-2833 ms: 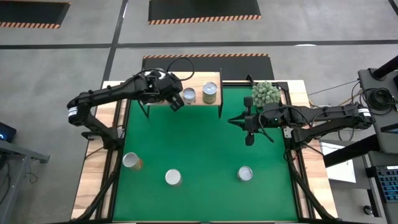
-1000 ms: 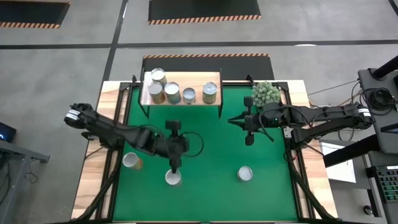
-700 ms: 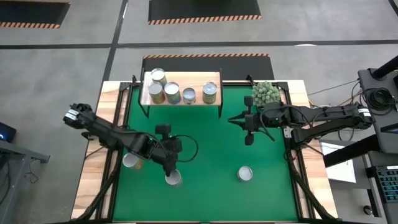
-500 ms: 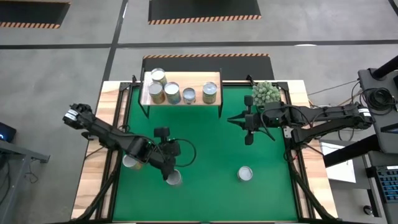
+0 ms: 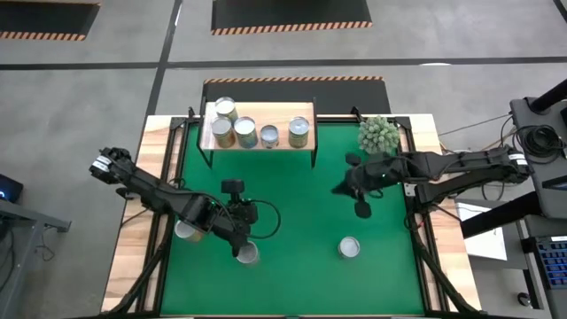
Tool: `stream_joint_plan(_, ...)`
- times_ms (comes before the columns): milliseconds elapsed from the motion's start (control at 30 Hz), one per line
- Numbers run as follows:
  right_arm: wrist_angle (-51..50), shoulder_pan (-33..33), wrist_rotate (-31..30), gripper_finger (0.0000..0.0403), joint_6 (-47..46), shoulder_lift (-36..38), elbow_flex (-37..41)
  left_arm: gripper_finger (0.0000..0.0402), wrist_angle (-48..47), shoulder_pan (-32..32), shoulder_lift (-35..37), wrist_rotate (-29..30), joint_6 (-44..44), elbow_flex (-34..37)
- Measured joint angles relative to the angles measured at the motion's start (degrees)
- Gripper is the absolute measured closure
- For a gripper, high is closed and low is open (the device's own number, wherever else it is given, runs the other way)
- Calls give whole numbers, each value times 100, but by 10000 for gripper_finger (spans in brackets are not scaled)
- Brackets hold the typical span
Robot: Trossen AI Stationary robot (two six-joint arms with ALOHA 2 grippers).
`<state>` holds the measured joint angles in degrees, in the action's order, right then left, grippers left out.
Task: Pick and place cans onto a shelf
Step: Put the canned peaches on the shelf
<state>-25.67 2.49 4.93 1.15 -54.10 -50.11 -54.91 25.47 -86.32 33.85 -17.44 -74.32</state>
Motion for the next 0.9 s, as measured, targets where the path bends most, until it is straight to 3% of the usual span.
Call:
stream_joint_plan(100, -783, 227, 308, 390, -768, -91, 0, 402, 24, 0, 0, 13, 12, 0)
stream_joint_plan(233, -896, 672, 9, 390, -1187, -289, 2, 402, -27, 0, 3, -8, 10, 0)
stream_joint_plan(400, -167, 875, -499, 390, -632, -780, 2, 402, -477, 3, 28, -821, -674, -42)
stream_joint_plan(667, 1377, 740, -498, 390, 455, -1944, 2, 402, -912, 307, 39, -2947, -2091, -140)
stream_joint_plan(900, 2206, 515, -485, 390, 819, -2798, -37, 402, -683, 1205, -78, -3111, -3199, -94)
